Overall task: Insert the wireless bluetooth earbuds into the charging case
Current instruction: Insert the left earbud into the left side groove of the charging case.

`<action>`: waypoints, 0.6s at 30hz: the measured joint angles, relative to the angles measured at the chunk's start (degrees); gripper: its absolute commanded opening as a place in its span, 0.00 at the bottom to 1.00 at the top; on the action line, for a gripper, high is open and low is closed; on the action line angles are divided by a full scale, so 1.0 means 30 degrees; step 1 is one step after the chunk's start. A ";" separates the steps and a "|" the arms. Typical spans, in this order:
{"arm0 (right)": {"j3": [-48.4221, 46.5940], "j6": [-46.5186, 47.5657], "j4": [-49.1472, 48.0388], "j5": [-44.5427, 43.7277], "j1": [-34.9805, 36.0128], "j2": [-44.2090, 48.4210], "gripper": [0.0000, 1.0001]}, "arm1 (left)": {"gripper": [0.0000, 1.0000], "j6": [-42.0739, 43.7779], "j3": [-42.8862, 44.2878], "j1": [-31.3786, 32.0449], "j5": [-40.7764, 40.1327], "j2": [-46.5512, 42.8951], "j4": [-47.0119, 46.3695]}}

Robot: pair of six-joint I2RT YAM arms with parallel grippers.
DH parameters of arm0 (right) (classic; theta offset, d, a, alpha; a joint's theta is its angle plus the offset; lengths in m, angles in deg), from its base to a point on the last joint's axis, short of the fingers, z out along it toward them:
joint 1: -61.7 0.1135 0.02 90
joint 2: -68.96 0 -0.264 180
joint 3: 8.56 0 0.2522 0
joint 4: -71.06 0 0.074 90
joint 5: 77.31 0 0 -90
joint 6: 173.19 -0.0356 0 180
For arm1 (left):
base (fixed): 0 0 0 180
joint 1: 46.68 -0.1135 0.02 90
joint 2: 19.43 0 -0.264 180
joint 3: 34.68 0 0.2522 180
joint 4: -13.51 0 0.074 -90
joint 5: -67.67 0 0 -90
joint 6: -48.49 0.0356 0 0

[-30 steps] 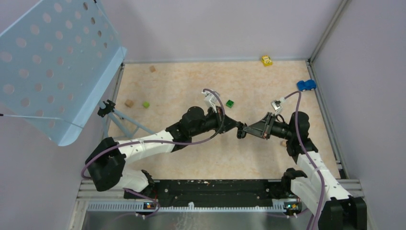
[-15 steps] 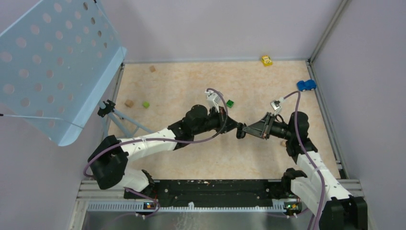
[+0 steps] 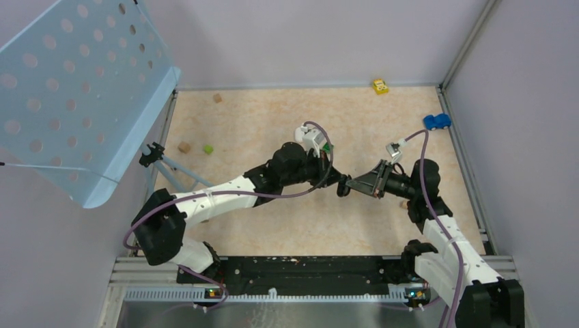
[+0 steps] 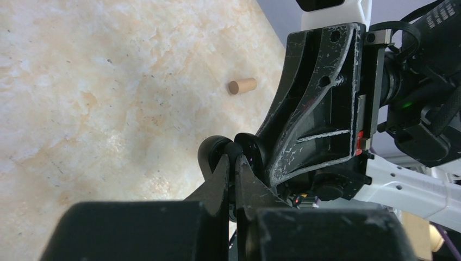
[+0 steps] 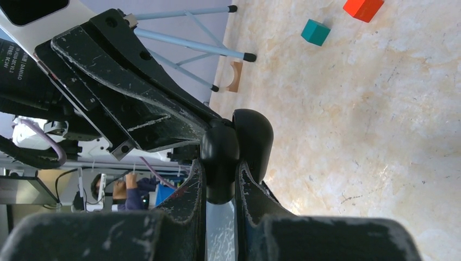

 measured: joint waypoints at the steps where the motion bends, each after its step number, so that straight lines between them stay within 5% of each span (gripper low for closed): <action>1: 0.0000 0.0000 0.0000 -0.0022 -0.0007 0.0000 0.00 | 0.18 0.0058 0.0153 0.0000 -0.0015 0.0044 0.0226; 18: 0.0007 -0.0007 0.0044 -0.0058 0.0204 -0.0036 0.00 | 0.46 0.0459 0.1020 0.0000 -0.0233 0.0109 0.1770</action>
